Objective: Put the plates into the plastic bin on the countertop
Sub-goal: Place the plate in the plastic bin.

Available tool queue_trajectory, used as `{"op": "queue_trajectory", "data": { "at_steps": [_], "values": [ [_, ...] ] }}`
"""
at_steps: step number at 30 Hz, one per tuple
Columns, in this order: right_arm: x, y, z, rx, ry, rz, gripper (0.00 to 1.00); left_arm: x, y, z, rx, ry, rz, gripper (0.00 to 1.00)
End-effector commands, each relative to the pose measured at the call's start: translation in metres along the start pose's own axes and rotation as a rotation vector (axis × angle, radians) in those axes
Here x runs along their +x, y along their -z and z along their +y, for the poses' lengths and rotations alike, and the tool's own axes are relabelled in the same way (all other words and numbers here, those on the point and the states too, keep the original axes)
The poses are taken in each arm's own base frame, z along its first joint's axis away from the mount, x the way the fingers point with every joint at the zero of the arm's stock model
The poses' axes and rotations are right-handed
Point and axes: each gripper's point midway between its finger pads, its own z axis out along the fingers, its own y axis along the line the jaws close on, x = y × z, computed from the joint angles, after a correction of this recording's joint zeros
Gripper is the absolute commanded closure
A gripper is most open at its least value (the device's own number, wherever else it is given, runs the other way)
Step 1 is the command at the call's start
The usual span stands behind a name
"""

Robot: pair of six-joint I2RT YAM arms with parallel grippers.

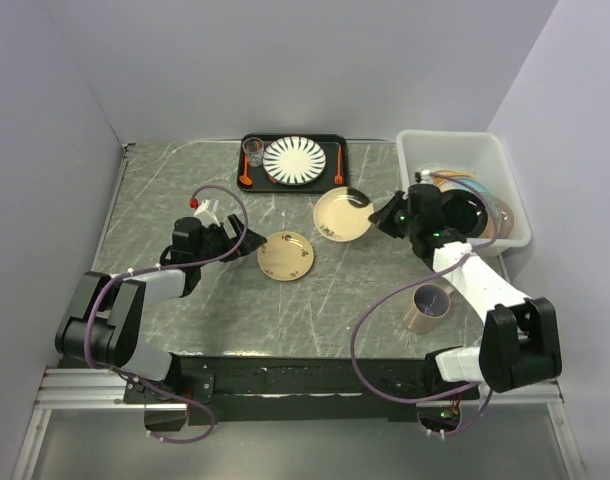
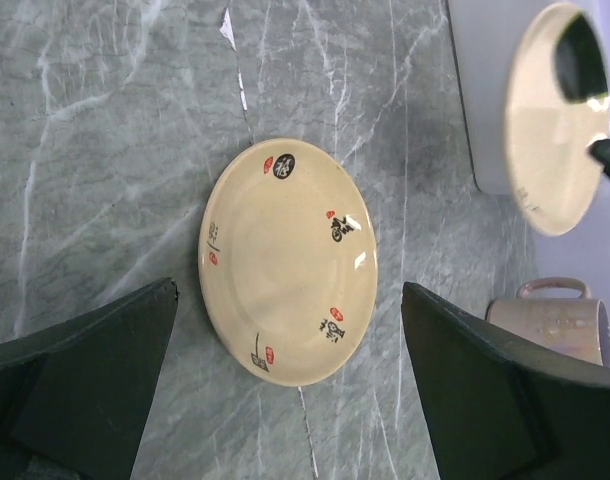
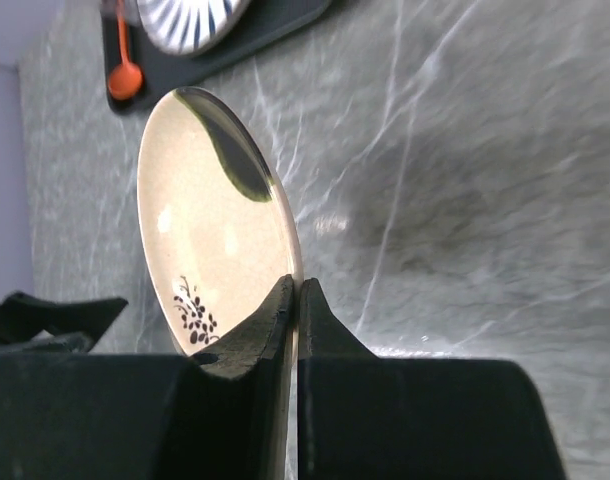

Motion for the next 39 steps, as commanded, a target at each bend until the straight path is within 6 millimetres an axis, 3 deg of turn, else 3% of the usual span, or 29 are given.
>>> {"op": "queue_trajectory", "data": {
  "at_steps": [1,12,16,30,39],
  "values": [
    [-0.032,0.023,-0.009,0.004,0.01,-0.098,1.0,-0.005,-0.003,-0.008,0.046,-0.008,-0.014,0.01],
    [-0.066,0.051,-0.042,0.069,-0.037,-0.199,1.0,-0.005,-0.004,-0.007,0.05,-0.006,-0.009,0.01],
    [-0.085,0.065,-0.068,0.122,-0.09,-0.254,1.0,-0.004,-0.005,-0.007,0.053,-0.003,-0.006,0.01],
    [-0.111,0.091,-0.124,0.188,-0.226,-0.342,1.0,0.003,-0.01,-0.007,0.081,0.014,0.024,0.01],
    [-0.126,0.107,-0.149,0.194,-0.286,-0.401,1.0,0.007,-0.015,-0.006,0.1,0.02,0.045,0.01]
  ]
}}
